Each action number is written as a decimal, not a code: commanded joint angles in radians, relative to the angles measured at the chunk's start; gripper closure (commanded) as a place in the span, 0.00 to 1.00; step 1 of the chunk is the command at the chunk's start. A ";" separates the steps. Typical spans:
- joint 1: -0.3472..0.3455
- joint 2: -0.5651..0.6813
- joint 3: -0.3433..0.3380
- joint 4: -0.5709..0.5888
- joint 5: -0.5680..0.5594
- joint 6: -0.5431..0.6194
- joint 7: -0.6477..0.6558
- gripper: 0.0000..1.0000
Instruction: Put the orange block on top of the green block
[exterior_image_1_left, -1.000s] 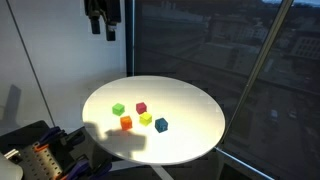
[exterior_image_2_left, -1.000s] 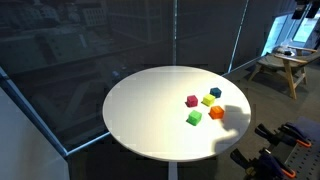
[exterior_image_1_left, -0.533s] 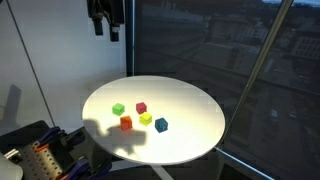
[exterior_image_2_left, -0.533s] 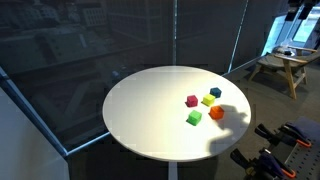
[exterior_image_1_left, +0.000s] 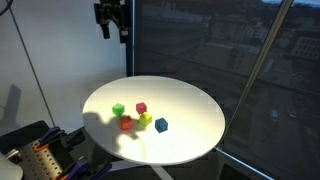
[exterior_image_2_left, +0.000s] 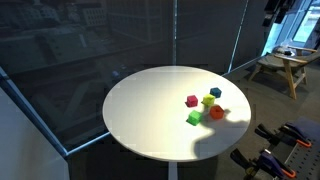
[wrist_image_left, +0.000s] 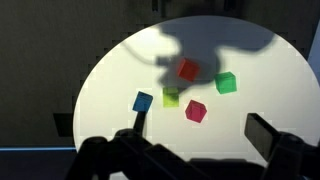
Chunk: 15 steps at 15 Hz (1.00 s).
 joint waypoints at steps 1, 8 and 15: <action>0.012 0.058 0.019 0.009 0.020 0.045 0.012 0.00; 0.006 0.185 0.079 0.005 0.041 0.115 0.200 0.00; 0.013 0.296 0.119 -0.021 0.042 0.245 0.331 0.00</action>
